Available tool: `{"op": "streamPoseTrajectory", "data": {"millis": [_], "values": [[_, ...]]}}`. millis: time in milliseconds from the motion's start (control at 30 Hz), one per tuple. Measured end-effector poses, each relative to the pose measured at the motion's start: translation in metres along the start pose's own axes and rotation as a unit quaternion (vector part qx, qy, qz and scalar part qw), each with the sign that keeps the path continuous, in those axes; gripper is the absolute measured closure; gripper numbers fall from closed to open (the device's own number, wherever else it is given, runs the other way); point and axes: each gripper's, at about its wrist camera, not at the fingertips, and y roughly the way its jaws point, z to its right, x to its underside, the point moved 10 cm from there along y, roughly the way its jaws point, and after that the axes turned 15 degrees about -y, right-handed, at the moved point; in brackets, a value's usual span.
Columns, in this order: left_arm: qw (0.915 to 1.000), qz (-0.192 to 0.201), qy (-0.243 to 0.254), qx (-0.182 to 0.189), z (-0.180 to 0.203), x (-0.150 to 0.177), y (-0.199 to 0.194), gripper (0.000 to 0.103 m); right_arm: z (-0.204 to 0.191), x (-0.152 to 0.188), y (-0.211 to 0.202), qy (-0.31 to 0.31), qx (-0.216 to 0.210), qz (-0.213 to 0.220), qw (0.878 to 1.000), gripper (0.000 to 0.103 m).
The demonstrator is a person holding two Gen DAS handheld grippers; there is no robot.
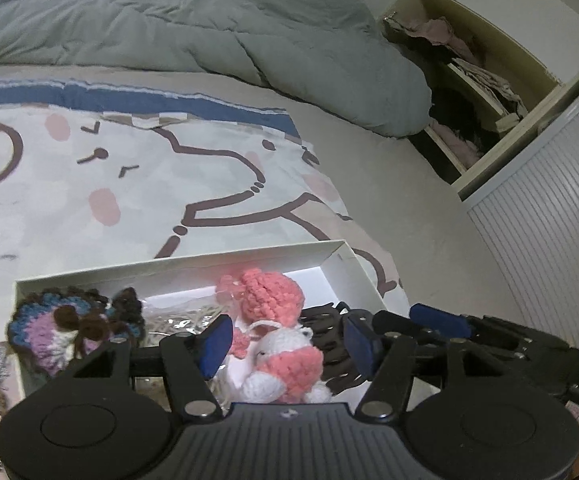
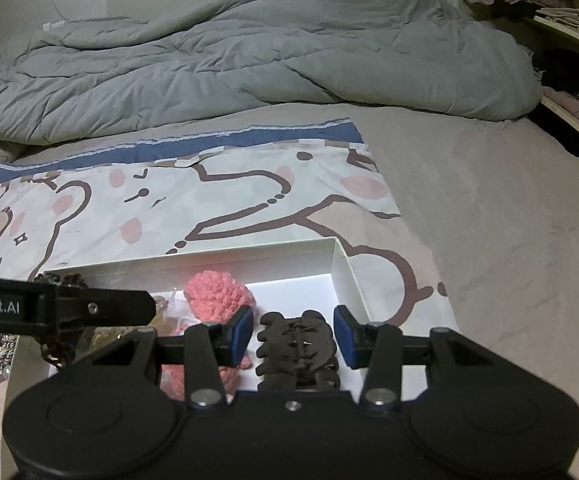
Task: Organize objects
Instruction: 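Lower the doll and claw clip into the white box and open both grippers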
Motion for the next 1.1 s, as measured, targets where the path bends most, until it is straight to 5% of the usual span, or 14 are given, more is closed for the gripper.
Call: {"op": "streamPoseTrajectory", "data": {"millis": [1100], "values": [[0.9939,0.054,0.079,-0.054,0.006,0.019,-0.134,0.035,-0.033,0.001,-0.118,0.038,0.009,0.051,0.998,0.051]]}}
